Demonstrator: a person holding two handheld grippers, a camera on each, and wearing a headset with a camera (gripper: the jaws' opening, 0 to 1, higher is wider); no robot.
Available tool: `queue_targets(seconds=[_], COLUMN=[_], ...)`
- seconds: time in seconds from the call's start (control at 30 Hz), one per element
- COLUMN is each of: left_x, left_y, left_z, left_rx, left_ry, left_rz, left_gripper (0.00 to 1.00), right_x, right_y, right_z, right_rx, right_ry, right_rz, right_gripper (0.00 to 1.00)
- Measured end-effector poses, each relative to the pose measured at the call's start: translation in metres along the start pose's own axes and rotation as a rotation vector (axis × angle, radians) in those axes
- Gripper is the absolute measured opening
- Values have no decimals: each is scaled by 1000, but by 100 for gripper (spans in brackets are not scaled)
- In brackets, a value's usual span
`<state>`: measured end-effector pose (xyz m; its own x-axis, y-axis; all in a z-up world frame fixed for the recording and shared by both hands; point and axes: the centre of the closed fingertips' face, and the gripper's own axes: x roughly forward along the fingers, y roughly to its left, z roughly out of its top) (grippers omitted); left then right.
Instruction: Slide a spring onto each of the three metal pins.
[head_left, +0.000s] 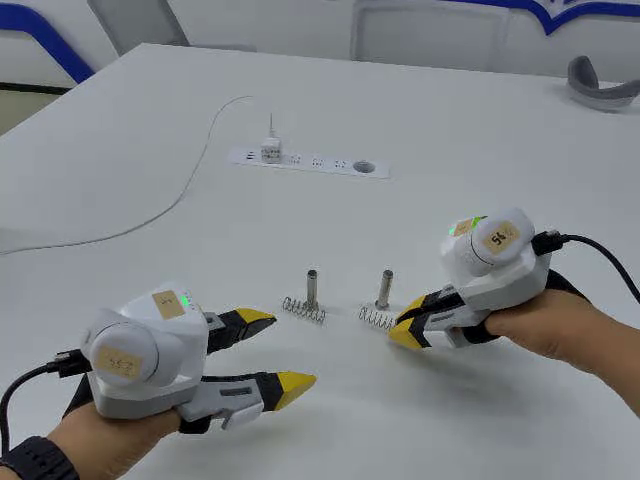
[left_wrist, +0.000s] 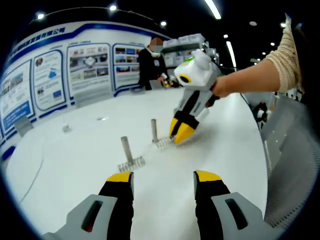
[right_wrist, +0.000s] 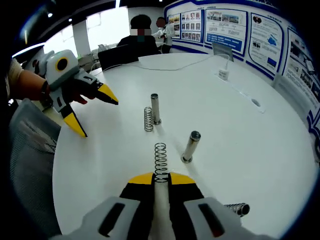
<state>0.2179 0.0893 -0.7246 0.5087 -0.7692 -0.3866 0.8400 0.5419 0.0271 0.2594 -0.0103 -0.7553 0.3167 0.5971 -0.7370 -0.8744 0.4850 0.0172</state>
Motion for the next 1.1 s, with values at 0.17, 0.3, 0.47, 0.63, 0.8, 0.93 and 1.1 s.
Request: queue_targets(seconds=[0.17,0.3,0.47,0.63,0.8,0.93,1.1], left_x=[3,5,8,11,12,13,14], left_y=[-3,-5,-10,-15,-19,-22,-27], left_z=[1,2,3,6,7,8,10], left_rx=[5,8,16,24,34,41,50], left_ry=[-1,0,1,-2,-4,-5,-8], left_rz=[-10,-20,-35,-51,-63,-72,-86], left_gripper=[49,48,48,47,46,45,41], right_x=[-7,-11,-17,-19,-20,-21,-22], right_y=[11,20,31,42,52,59,66], right_z=[1,3,8,13,17,20,23], right_rx=[-43,-77,-120,-154,-187,-216,-246], right_ry=[7,12,13,12,15,18,20], right_rz=[22,39,62,91,122,143,166], right_gripper=[11,11,11,11,11,11,12])
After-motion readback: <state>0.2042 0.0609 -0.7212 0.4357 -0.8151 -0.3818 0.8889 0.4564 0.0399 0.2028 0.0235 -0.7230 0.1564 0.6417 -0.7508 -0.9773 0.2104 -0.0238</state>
